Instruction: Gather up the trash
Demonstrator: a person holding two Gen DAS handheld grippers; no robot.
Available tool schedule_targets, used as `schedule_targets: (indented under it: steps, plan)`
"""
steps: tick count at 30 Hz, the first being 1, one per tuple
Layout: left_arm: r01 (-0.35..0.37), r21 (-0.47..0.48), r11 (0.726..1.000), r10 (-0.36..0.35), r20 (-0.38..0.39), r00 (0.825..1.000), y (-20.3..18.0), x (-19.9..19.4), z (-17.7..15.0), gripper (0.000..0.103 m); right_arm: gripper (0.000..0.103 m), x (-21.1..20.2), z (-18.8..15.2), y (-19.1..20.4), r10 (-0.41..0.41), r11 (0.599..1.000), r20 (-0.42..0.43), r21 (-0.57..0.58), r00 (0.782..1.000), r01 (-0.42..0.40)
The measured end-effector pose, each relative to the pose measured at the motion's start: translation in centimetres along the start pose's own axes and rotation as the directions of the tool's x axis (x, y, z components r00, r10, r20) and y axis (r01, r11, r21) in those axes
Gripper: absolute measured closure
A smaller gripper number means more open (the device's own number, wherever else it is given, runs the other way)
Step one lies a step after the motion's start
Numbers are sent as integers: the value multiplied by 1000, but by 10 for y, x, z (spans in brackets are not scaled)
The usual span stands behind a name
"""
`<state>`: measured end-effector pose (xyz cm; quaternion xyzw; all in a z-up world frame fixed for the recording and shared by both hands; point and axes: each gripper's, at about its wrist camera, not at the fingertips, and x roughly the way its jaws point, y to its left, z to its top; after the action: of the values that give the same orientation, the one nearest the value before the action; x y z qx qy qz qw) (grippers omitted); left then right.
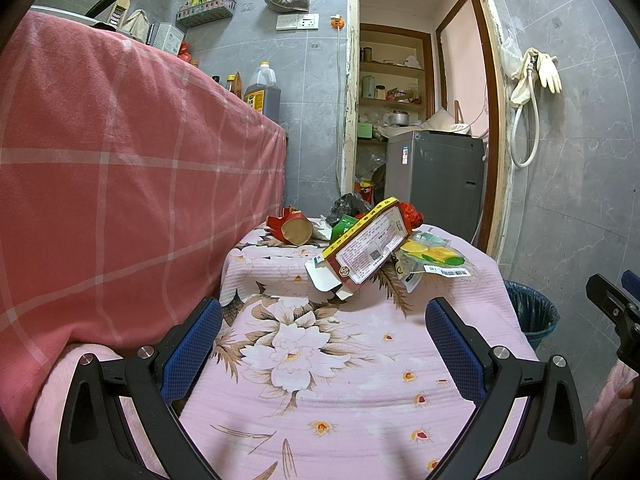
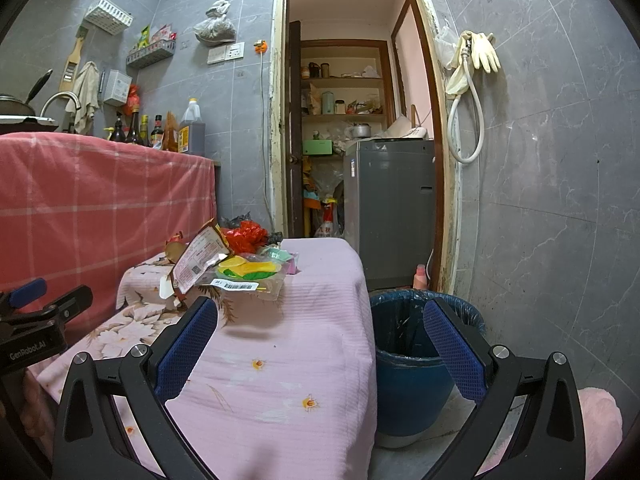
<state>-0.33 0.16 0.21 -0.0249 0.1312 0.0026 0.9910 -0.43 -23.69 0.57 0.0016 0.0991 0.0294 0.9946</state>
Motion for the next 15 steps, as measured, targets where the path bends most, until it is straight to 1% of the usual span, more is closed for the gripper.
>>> schedule_targets:
  steps: [6, 10, 15]
  plan:
    - [0, 0, 1000, 0, 0, 1000, 0, 0, 0, 3, 0, 0, 1, -2, 0, 1000, -4, 0, 1000, 0]
    - [-1, 0, 1000, 1, 1, 1000, 0, 0, 0, 3, 0, 0, 1, 7, 2, 1000, -20, 3, 1000, -2]
    - [-21, -10, 1000, 21, 14, 1000, 3, -1, 0, 3, 0, 3, -3, 6, 8, 1000, -21, 5, 1000, -8]
